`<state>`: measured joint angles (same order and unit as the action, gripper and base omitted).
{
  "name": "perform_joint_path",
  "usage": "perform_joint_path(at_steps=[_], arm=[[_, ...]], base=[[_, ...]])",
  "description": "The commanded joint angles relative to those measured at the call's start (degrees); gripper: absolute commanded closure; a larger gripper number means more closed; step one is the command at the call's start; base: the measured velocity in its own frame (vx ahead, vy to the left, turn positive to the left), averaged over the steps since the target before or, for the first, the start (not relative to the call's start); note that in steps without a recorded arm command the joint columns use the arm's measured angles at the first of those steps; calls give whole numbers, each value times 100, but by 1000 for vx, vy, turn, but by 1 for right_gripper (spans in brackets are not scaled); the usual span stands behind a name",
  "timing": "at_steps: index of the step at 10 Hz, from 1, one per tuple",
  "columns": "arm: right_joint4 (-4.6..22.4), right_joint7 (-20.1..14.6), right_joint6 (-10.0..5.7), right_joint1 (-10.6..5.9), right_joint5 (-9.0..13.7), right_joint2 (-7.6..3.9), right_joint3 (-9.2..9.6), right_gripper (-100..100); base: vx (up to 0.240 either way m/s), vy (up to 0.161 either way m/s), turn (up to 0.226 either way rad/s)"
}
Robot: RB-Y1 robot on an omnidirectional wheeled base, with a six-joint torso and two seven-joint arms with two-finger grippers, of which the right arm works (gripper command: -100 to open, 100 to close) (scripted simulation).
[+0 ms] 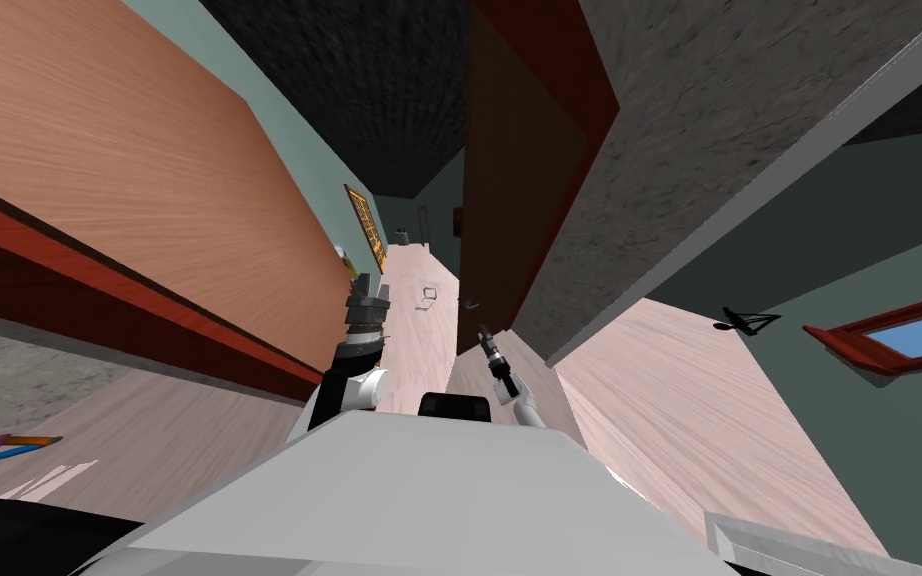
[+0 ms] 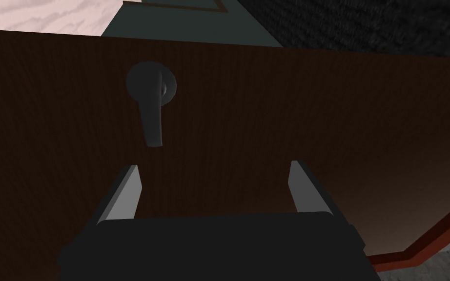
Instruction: Push the door open
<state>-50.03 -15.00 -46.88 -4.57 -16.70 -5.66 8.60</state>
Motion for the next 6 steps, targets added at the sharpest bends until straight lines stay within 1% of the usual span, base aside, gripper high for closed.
perform_joint_path(at_steps=[1,6], arm=[[246,-84,-57,-99,-58,5,19,-100],[687,-216,-152,-280,-163,34,54,-100]], base=[[86,-86,52],[80,-62,31]])
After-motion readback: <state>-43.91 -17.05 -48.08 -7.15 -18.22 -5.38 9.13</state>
